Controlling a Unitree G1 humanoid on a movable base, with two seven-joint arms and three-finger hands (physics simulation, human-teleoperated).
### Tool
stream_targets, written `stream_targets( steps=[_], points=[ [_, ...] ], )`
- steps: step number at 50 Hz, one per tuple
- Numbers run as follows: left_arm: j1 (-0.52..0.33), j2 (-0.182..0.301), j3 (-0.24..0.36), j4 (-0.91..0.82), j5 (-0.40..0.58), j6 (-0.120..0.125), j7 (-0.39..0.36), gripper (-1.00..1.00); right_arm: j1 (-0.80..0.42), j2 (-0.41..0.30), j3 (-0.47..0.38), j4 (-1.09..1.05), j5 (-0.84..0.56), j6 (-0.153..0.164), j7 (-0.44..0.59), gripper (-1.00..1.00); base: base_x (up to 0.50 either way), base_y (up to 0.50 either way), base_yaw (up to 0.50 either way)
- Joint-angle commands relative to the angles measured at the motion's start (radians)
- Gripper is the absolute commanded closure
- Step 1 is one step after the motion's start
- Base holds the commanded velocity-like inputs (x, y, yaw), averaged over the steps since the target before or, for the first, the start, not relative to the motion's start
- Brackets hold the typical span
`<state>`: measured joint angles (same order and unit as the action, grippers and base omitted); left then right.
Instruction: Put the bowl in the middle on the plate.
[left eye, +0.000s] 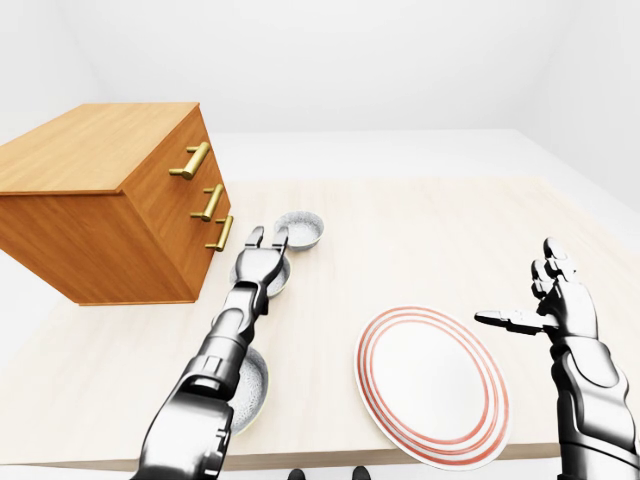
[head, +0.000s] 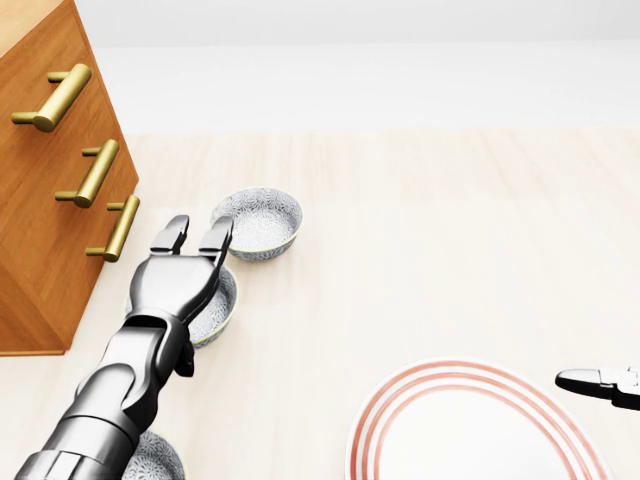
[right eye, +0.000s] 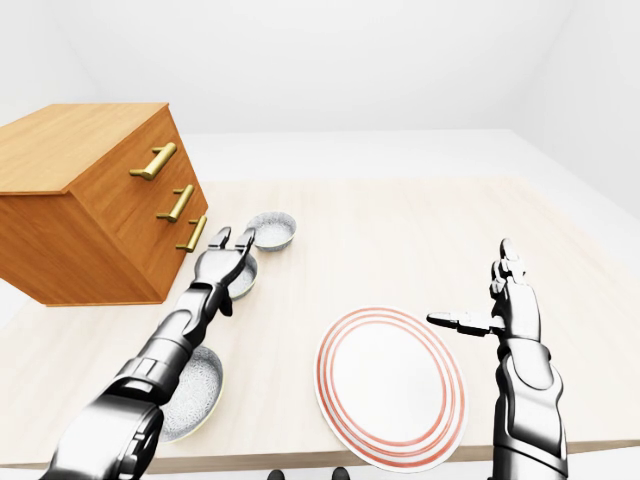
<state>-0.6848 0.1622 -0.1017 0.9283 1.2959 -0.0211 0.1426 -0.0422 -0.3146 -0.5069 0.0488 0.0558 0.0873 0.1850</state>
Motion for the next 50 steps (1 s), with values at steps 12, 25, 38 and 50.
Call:
stream_targets(
  steps=[12, 25, 38, 50],
  points=[
    [-0.025, -0.001, -0.003, 0.037, -0.009, -0.004, 0.015, -1.00, 0.000, 0.002, -0.001, 0.010, -0.003, 0.000, 0.001, -1.00, 0.00, 0.00, 0.00],
    [-0.017, 0.000, -0.002, 0.039, -0.015, -0.001, 0.003, -1.00, 0.001, -0.001, -0.001, 0.000, -0.002, 0.000, -0.001, -1.00, 0.00, 0.00, 0.00],
    [0.011, -0.004, -0.004, 0.024, -0.026, 0.002, -0.022, -1.00, 0.001, 0.001, -0.002, -0.004, -0.005, 0.000, 0.001, -1.00, 0.00, 0.00, 0.00],
    [-0.007, -0.009, -0.007, 0.083, -0.032, -0.006, 0.010, -1.00, 0.002, 0.002, -0.001, -0.006, -0.006, 0.000, 0.002, -1.00, 0.00, 0.00, 0.00]
  ],
)
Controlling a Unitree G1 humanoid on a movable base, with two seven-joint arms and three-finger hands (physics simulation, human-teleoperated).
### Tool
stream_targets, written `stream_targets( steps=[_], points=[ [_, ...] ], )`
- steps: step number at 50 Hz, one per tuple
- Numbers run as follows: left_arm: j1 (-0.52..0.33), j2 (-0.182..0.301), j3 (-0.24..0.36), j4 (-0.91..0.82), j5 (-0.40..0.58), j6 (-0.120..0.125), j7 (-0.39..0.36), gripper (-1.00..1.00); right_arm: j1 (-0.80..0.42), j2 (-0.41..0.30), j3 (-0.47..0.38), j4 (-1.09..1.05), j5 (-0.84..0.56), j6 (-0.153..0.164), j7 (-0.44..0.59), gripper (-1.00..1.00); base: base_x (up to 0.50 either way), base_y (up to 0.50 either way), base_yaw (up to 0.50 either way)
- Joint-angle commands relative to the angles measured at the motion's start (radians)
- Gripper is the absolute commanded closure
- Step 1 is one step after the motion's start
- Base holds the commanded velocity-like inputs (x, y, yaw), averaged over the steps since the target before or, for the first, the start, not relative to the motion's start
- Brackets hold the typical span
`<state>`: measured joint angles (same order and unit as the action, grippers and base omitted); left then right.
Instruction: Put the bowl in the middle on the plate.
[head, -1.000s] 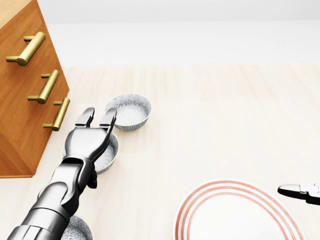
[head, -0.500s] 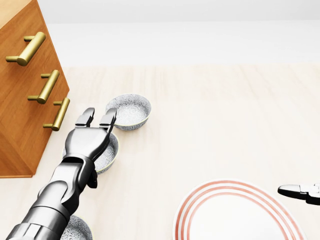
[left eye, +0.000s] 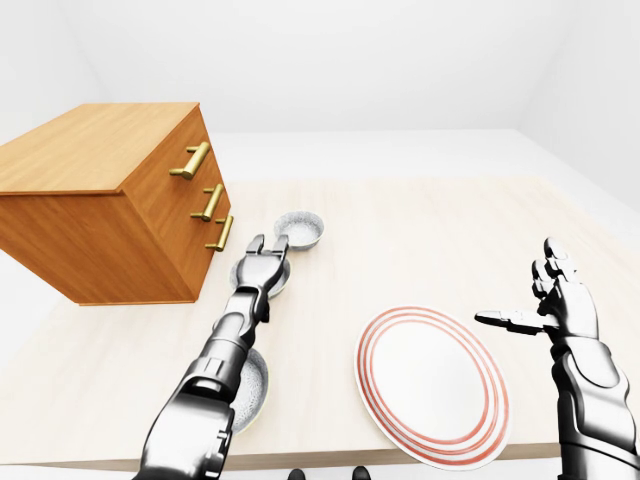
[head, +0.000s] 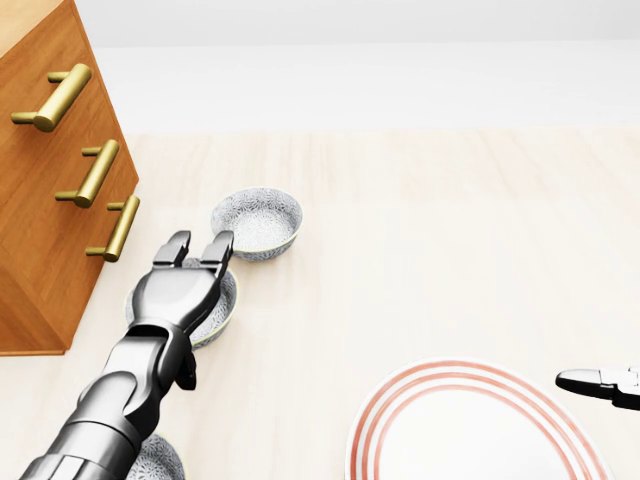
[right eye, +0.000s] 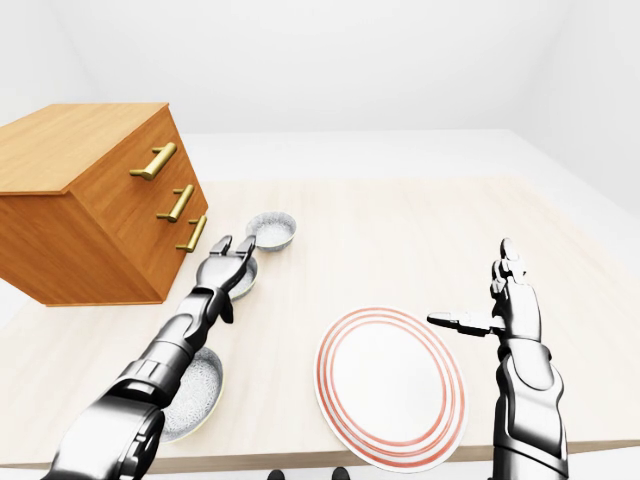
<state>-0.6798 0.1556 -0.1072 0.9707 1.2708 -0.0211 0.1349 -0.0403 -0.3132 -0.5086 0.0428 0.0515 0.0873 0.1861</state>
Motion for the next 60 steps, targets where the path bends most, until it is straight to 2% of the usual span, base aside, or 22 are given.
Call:
stream_targets(
  steps=[1, 24, 36, 60],
  points=[
    [-0.016, -0.002, -0.002, 0.045, -0.008, -0.006, 0.019, -1.00, -0.001, 0.000, 0.001, 0.005, -0.002, 0.000, 0.001, -1.00, 0.00, 0.00, 0.00],
    [-0.031, -0.002, -0.009, 0.069, -0.012, -0.002, 0.025, -1.00, -0.004, -0.002, 0.001, 0.020, -0.001, 0.000, -0.001, -1.00, 0.00, 0.00, 0.00],
    [-0.011, -0.002, -0.008, 0.030, -0.007, 0.005, -0.006, -1.00, 0.003, 0.000, 0.000, -0.006, 0.001, 0.000, -0.002, -1.00, 0.00, 0.00, 0.00],
    [-0.003, 0.001, -0.007, 0.058, -0.012, 0.001, -0.005, -1.00, -0.001, 0.000, 0.002, 0.010, -0.002, 0.000, -0.004, -1.00, 0.00, 0.00, 0.00]
  ],
)
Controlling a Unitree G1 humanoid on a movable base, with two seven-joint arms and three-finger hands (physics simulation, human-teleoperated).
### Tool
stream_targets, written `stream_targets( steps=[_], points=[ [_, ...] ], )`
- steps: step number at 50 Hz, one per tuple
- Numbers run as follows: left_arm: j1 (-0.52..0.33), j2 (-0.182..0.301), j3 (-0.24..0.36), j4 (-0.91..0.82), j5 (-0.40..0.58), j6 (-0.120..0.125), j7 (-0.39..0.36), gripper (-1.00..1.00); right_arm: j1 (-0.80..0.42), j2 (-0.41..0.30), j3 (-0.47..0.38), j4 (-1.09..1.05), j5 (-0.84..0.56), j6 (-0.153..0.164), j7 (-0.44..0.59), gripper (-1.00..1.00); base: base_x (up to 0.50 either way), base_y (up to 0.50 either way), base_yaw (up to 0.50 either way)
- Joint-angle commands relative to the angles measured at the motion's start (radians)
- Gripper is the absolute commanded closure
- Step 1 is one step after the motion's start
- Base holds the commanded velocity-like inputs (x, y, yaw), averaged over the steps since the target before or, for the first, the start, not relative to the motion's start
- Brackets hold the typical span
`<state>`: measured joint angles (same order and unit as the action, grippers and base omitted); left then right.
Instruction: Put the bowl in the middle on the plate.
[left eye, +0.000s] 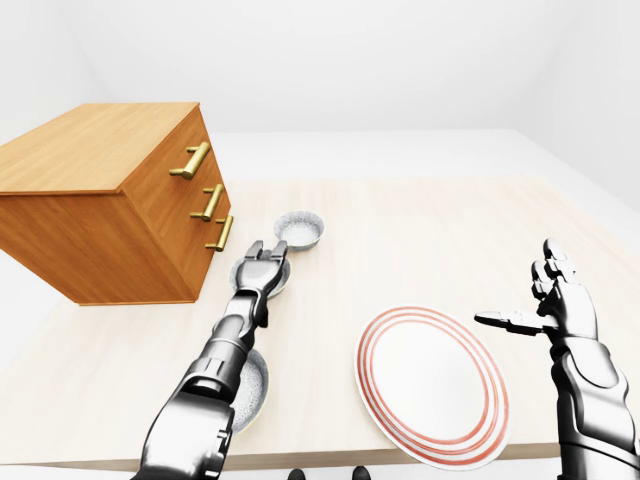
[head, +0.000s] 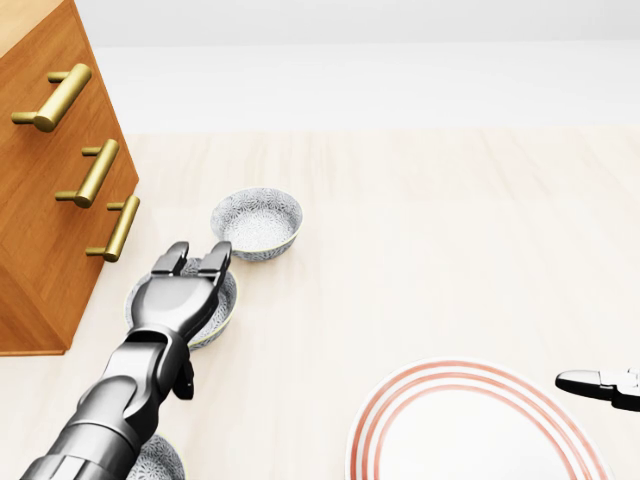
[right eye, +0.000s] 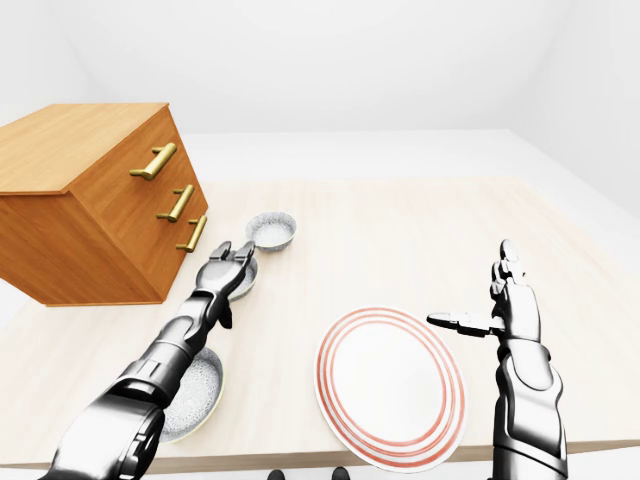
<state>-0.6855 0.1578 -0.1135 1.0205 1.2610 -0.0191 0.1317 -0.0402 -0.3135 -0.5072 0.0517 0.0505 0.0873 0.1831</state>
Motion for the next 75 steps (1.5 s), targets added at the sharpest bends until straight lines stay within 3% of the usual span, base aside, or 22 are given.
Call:
stream_targets(
  steps=[1, 17, 19, 21, 23, 24, 25, 26, 56, 60, 67, 75],
  points=[
    [0.003, -0.001, -0.002, 0.010, -0.002, -0.001, -0.002, -1.00, -0.001, 0.000, 0.000, -0.002, 0.000, 0.000, -0.001, -1.00, 0.00, 0.00, 0.00],
    [0.007, -0.003, -0.004, 0.016, -0.004, -0.002, -0.006, -0.94, 0.003, 0.002, -0.003, -0.011, 0.001, 0.000, 0.000, -1.00, 0.00, 0.00, 0.00],
    [0.009, -0.003, -0.004, 0.014, -0.005, -0.002, -0.008, 0.15, 0.006, 0.003, -0.004, -0.021, 0.001, 0.000, 0.002, -1.00, 0.00, 0.00, 0.00],
    [0.011, -0.003, -0.003, 0.011, -0.006, -0.002, -0.014, 0.21, 0.006, 0.003, -0.005, -0.025, 0.001, 0.000, 0.003, -1.00, 0.00, 0.00, 0.00],
    [0.010, -0.003, -0.002, 0.009, -0.009, -0.002, -0.012, 0.63, 0.004, 0.004, -0.005, -0.020, -0.001, 0.000, 0.003, -1.00, 0.00, 0.00, 0.00],
    [0.010, -0.003, -0.002, 0.009, -0.009, -0.002, -0.012, 0.63, 0.004, 0.004, -0.005, -0.019, -0.001, 0.000, 0.003, -1.00, 0.00, 0.00, 0.00],
    [0.010, -0.004, -0.003, 0.010, -0.008, -0.003, -0.010, 0.93, 0.002, 0.003, -0.004, -0.014, -0.001, 0.000, 0.003, -1.00, 0.00, 0.00, 0.00],
    [0.009, -0.004, -0.002, 0.012, -0.009, -0.003, -0.009, 1.00, 0.001, 0.003, -0.004, -0.012, -0.001, 0.000, 0.003, -1.00, 0.00, 0.00, 0.00],
    [0.016, -0.011, -0.001, -0.008, -0.025, -0.001, -0.024, 1.00, -0.004, -0.002, 0.000, 0.003, 0.011, 0.000, 0.009, -1.00, 0.00, 0.00, 0.00],
    [0.084, -0.014, -0.001, -0.153, -0.026, 0.011, -0.095, 1.00, -0.005, -0.002, 0.000, 0.003, 0.010, 0.000, 0.009, -1.00, 0.00, 0.00, 0.00],
    [0.275, -0.027, 0.021, -0.572, -0.019, 0.027, -0.283, 1.00, -0.003, -0.002, 0.002, 0.007, 0.007, 0.000, 0.007, -1.00, 0.00, 0.00, 0.00],
    [0.338, -0.051, 0.026, -0.758, 0.000, 0.033, -0.382, 1.00, -0.003, -0.003, 0.002, 0.009, 0.005, 0.000, 0.004, -1.00, 0.00, 0.00, 0.00]
  ],
)
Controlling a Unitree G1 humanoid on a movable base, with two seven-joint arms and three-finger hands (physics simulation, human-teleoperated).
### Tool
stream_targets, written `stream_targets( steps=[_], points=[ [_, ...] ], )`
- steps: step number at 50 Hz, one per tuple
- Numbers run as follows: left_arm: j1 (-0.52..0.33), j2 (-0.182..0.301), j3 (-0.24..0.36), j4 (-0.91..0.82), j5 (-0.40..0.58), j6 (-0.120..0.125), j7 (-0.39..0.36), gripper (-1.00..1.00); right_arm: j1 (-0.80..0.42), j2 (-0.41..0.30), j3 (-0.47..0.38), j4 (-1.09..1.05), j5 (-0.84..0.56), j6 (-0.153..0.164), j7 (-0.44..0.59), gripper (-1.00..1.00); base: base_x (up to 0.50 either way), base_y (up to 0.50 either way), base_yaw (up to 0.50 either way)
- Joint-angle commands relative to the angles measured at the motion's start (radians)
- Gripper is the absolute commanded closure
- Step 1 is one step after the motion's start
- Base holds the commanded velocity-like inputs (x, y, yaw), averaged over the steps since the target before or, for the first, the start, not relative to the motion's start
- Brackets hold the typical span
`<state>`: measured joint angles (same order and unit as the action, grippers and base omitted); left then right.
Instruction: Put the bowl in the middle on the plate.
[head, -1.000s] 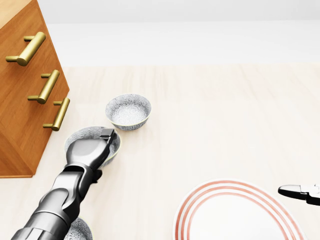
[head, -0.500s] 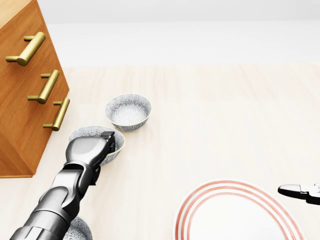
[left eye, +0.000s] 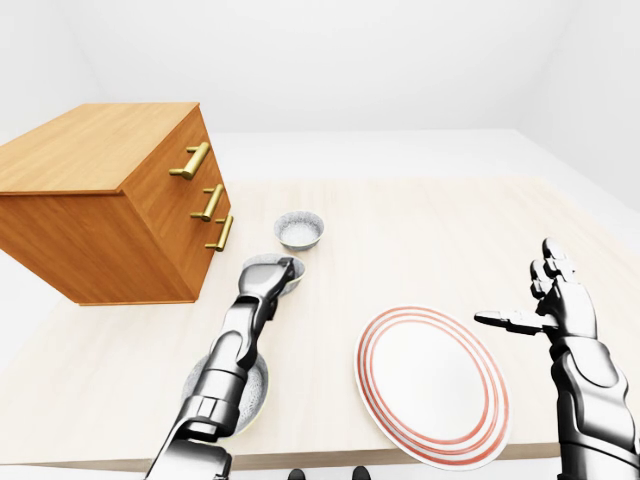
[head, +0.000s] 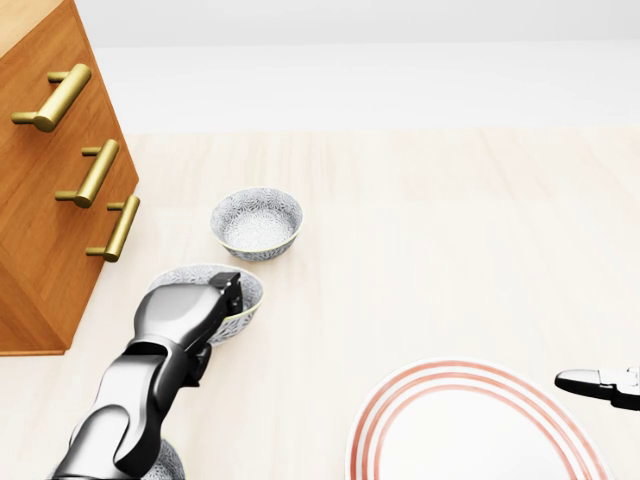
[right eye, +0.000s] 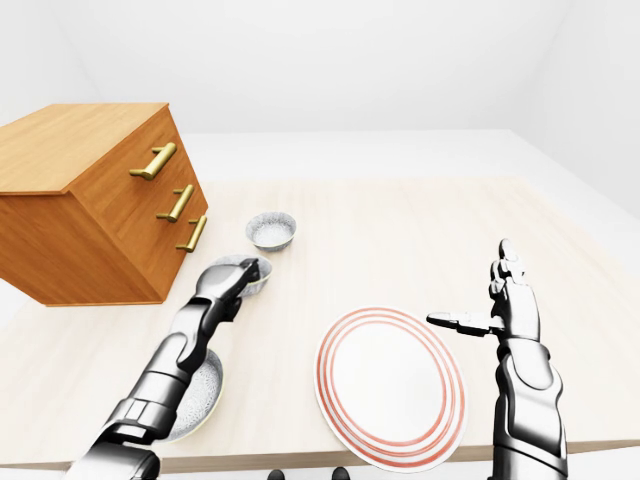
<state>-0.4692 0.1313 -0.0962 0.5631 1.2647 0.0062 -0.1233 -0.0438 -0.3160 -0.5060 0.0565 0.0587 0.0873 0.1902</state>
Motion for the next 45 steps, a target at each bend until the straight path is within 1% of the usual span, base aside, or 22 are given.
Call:
stream_targets(
  steps=[1, 4, 9, 16, 17, 21, 25, 27, 29, 31, 32, 34, 35, 39, 40, 42, 45],
  points=[
    [0.131, -0.028, 0.009, -0.320, -0.003, 0.009, -0.138, 1.00, -0.001, -0.001, 0.001, 0.009, -0.003, 0.000, -0.004, -1.00, 0.00, 0.00, 0.00],
    [0.134, -0.031, 0.009, -0.320, 0.000, 0.005, -0.132, 1.00, -0.001, -0.001, 0.002, 0.009, -0.003, 0.000, -0.004, -1.00, 0.00, 0.00, 0.00],
    [0.153, -0.040, 0.008, -0.407, 0.008, 0.014, -0.189, 1.00, 0.000, -0.001, 0.002, 0.005, -0.004, 0.000, -0.005, -1.00, 0.00, 0.00, 0.00],
    [0.151, -0.048, 0.005, -0.410, 0.013, 0.009, -0.180, 1.00, -0.002, -0.001, 0.002, 0.009, -0.007, 0.000, -0.006, -1.00, 0.00, 0.00, 0.00],
    [0.154, -0.051, 0.003, -0.432, 0.014, 0.012, -0.194, 1.00, -0.002, -0.001, 0.003, 0.008, -0.007, 0.000, -0.007, -1.00, 0.00, 0.00, 0.00],
    [0.165, -0.060, -0.002, -0.469, 0.017, 0.011, -0.207, 1.00, -0.003, -0.001, 0.004, 0.011, -0.007, 0.000, -0.007, -1.00, 0.00, 0.00, 0.00],
    [0.172, -0.070, -0.010, -0.485, 0.011, -0.003, -0.195, 1.00, -0.003, -0.002, 0.005, 0.012, -0.007, 0.000, -0.008, -1.00, 0.00, 0.00, 0.00],
    [0.191, -0.080, -0.020, -0.530, 0.008, -0.008, -0.211, 1.00, -0.004, -0.002, 0.006, 0.017, -0.007, 0.000, -0.009, -1.00, 0.00, 0.00, 0.00],
    [0.200, -0.093, -0.029, -0.554, -0.008, -0.022, -0.205, 1.00, -0.003, -0.003, 0.005, 0.016, -0.008, 0.000, -0.009, -1.00, 0.00, 0.00, 0.00],
    [0.192, -0.094, -0.029, -0.552, -0.014, -0.035, -0.179, 1.00, -0.003, -0.003, 0.005, 0.013, -0.007, 0.000, -0.009, -1.00, 0.00, 0.00, 0.00],
    [0.193, -0.099, -0.027, -0.556, -0.033, -0.047, -0.163, 1.00, -0.002, -0.002, 0.004, 0.008, -0.007, 0.000, -0.009, -1.00, 0.00, 0.00, 0.00],
    [0.205, -0.102, -0.035, -0.577, -0.034, -0.051, -0.169, 1.00, -0.002, -0.002, 0.004, 0.010, -0.009, 0.000, -0.009, -1.00, 0.00, 0.00, 0.00],
    [0.212, -0.107, -0.038, -0.590, -0.039, -0.049, -0.174, 1.00, -0.002, -0.002, 0.004, 0.007, -0.009, 0.000, -0.009, -1.00, 0.00, 0.00, 0.00],
    [0.250, -0.121, -0.062, -0.619, -0.046, -0.057, -0.179, 1.00, 0.000, -0.001, 0.002, 0.001, -0.009, 0.000, -0.008, -1.00, 0.00, 0.00, 0.00],
    [0.252, -0.120, -0.064, -0.609, -0.043, -0.062, -0.166, 1.00, 0.000, 0.000, 0.002, -0.004, -0.010, 0.000, -0.009, -1.00, 0.00, 0.00, 0.00],
    [0.263, -0.125, -0.072, -0.623, -0.046, -0.065, -0.174, 1.00, -0.004, -0.002, 0.003, 0.014, -0.011, 0.000, -0.009, -1.00, 0.00, 0.00, 0.00],
    [0.286, -0.135, -0.091, -0.636, -0.042, -0.077, -0.164, 1.00, -0.002, -0.001, 0.003, 0.011, -0.010, 0.000, -0.010, -1.00, 0.00, 0.00, 0.00]
  ],
)
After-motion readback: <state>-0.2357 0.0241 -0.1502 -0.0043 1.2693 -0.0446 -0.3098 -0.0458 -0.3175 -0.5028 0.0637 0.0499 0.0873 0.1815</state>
